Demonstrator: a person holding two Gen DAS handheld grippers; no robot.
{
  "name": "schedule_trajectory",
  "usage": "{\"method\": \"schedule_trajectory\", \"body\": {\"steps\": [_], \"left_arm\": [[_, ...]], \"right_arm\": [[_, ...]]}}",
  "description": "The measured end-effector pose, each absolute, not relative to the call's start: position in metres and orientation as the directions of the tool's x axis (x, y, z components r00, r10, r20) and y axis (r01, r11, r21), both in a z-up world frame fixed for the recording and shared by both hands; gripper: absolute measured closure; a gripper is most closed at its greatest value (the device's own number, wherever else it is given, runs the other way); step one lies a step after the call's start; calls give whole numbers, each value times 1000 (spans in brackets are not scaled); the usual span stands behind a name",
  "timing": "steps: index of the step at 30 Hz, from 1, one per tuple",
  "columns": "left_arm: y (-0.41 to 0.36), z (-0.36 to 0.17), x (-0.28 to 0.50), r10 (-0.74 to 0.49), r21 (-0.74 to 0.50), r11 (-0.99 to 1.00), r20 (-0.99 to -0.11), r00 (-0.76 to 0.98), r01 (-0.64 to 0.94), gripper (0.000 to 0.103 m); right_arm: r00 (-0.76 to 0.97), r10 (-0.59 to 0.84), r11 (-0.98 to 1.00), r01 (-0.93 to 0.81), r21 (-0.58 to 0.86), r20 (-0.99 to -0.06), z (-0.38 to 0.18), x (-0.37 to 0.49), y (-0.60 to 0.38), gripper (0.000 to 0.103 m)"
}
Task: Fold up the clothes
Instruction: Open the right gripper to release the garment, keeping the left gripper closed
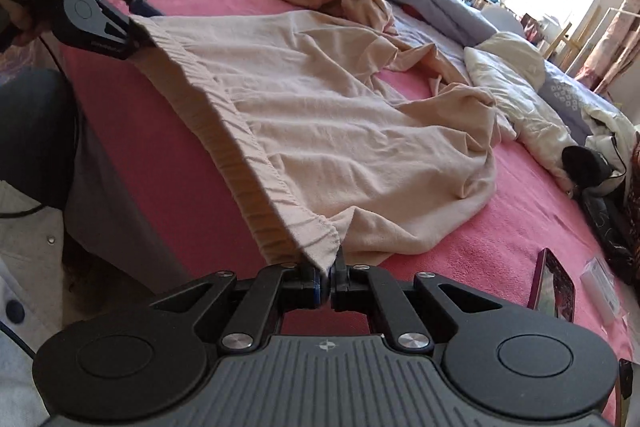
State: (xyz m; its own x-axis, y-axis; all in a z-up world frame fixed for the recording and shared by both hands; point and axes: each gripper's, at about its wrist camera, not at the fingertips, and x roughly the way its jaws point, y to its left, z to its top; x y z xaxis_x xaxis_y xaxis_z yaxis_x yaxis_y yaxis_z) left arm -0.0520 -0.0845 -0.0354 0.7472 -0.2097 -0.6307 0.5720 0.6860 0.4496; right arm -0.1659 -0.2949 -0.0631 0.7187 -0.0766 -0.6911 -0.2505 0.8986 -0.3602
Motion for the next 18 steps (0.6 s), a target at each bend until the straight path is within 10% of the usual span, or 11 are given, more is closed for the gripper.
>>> {"method": "schedule_trajectory", "body": {"steps": [11,18], "left_arm": [[-88,-42,-58,-212,459,679,-624,752,573,62],[-87,-44,-59,-220,451,684,-622,752,574,58]], "right_arm": [[757,-365,892,117,-437,-542,-70,-191,-277,74],[665,-432,902,304,-308,-610,-82,-199,-287,54]]}}
